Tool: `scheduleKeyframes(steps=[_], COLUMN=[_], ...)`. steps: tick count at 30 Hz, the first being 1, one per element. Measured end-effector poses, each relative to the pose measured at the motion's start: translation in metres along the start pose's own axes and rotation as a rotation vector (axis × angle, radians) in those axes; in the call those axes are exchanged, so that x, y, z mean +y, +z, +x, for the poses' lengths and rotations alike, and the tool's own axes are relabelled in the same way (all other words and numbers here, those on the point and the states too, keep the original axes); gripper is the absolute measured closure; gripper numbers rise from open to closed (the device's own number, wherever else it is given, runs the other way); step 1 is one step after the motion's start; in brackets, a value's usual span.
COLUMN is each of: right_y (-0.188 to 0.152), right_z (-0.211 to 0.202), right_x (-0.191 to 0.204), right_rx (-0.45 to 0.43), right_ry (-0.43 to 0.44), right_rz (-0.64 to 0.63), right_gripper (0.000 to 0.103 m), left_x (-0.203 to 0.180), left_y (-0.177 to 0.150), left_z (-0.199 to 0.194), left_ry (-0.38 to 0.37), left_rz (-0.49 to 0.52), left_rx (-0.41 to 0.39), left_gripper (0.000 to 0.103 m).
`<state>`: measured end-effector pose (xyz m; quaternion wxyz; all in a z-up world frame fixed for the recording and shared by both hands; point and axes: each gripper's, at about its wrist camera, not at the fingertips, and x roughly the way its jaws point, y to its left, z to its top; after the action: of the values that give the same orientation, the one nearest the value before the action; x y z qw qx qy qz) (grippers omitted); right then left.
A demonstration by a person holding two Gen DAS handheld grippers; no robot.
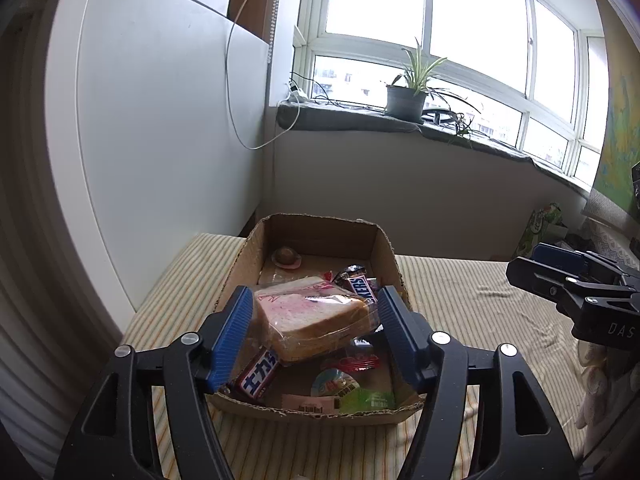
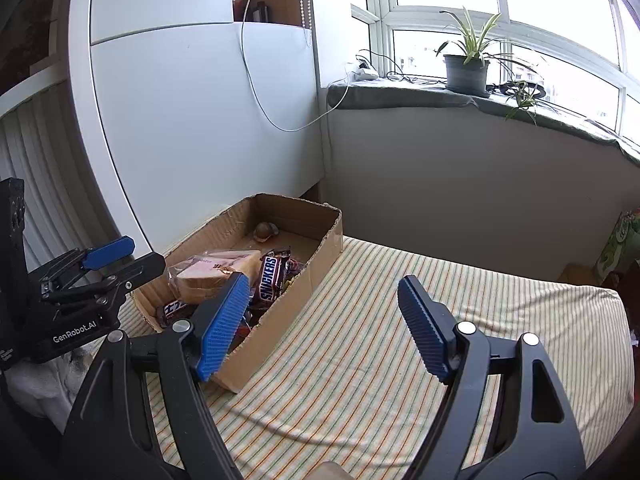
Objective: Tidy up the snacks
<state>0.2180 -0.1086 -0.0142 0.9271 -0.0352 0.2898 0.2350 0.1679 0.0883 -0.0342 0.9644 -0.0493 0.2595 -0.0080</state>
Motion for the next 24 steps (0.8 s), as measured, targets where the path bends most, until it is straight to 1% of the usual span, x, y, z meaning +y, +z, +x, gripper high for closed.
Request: scheduleKeyframes(steps=[1, 2, 3, 5, 9, 16, 19, 24], right_y=[-0.002, -0.005, -0.007, -0.008, -0.014, -0.020, -0.022, -0.025], right_z=[0.001, 0.002, 0.003, 0.005, 0.004, 0.006, 0.007, 0.009], right_x=[0.000, -0.001, -0.001, 0.001, 0.002, -0.007, -0.008, -0.008], right_rx=[-0.006, -0.009, -0.008, -0.005, -0.015, -0.005, -0.002, 0.005], right_ry=[0.002, 0.002, 0.003, -0.004, -0.043, -0.042, -0.045, -0.045], right_rz=[0.006, 0.013, 0.014, -0.007, -0.039, -0.023, -0.025, -0.026], right_gripper=[0.018, 0.011, 0.010, 0.010, 0.010, 0.009, 0.009, 0.009], left_x=[-0.002, -0.003, -0.005, -0.007, -0.011, -0.012, -0.012, -0.014], left_y=[0.000, 0.000, -0.001, -0.002, -0.005, -0.006, -0.008, -0.008], left_z=[-0.001, -0.001, 0.000, 0.002, 0.007, 0.007, 0.008, 0.008], left_ry=[0.003, 0.007, 0.012, 0.022, 0.046, 0.066, 0.068, 0.069], left_rz=[0.005, 0.012, 0.016, 0.021, 0.034, 0.038, 0.037, 0.039], left_rx=[-0.001, -0.001, 0.002, 0.011, 0.031, 0.039, 0.045, 0.046], left_gripper=[0.034, 0.033, 0.030, 0.026, 0.026, 0.026, 0.024, 0.024])
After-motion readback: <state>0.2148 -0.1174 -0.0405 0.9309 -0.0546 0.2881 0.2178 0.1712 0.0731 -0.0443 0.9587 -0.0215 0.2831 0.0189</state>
